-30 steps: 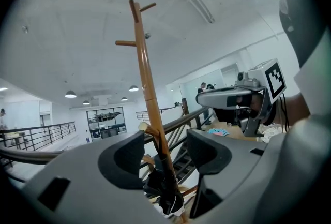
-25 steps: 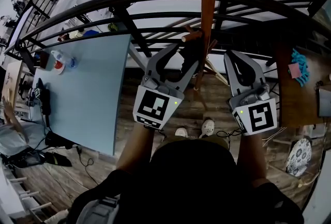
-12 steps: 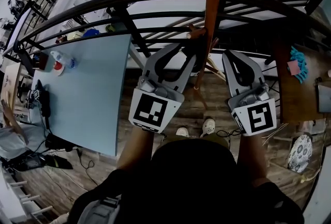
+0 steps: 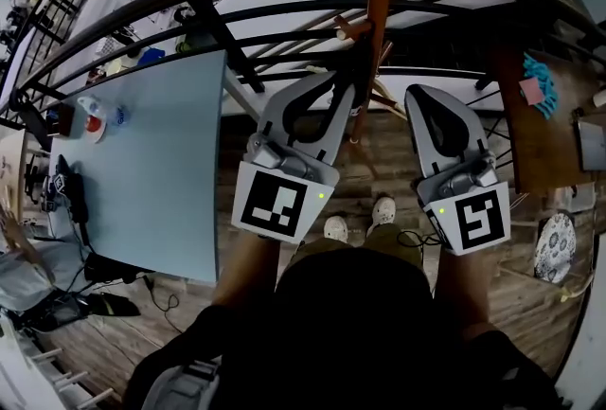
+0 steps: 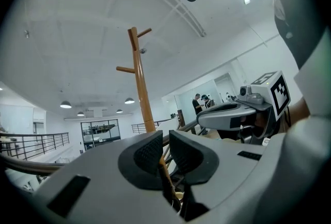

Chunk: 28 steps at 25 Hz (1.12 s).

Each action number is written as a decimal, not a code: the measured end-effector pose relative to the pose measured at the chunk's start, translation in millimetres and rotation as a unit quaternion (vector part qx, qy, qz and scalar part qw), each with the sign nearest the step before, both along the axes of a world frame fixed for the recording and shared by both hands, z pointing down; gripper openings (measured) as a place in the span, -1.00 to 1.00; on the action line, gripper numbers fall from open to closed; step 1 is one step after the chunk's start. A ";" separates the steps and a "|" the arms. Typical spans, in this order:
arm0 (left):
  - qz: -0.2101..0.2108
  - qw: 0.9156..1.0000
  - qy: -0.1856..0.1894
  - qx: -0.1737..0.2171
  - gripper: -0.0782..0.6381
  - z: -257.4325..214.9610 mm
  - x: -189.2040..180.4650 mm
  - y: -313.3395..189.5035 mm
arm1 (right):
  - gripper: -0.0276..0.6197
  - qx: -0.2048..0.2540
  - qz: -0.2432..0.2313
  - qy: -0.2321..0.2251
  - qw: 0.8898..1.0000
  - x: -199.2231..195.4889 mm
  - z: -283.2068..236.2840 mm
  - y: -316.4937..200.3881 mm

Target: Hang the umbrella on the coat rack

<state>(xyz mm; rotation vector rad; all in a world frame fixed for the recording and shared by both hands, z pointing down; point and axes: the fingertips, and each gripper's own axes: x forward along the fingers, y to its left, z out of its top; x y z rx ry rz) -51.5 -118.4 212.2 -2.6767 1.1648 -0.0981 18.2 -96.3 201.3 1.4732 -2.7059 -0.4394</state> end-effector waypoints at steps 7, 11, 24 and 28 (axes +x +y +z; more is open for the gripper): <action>-0.001 1.000 -0.007 0.014 -0.74 -7.7 5.1 14.2 | -0.82 0.014 -0.028 -0.006 1.000 -5.0 -11.4 16.0; -0.005 1.000 -0.007 0.010 -0.75 -8.9 8.2 14.9 | -0.82 0.021 -0.047 -0.008 0.999 -7.8 -18.4 19.1; -0.026 0.999 -0.014 0.022 -0.75 -6.9 28.7 2.2 | -0.82 0.071 -0.045 0.036 0.996 5.4 -25.9 17.0; -0.023 0.999 -0.015 0.031 -0.75 -7.5 31.8 0.5 | -0.82 0.072 -0.039 0.040 0.996 8.4 -23.1 14.1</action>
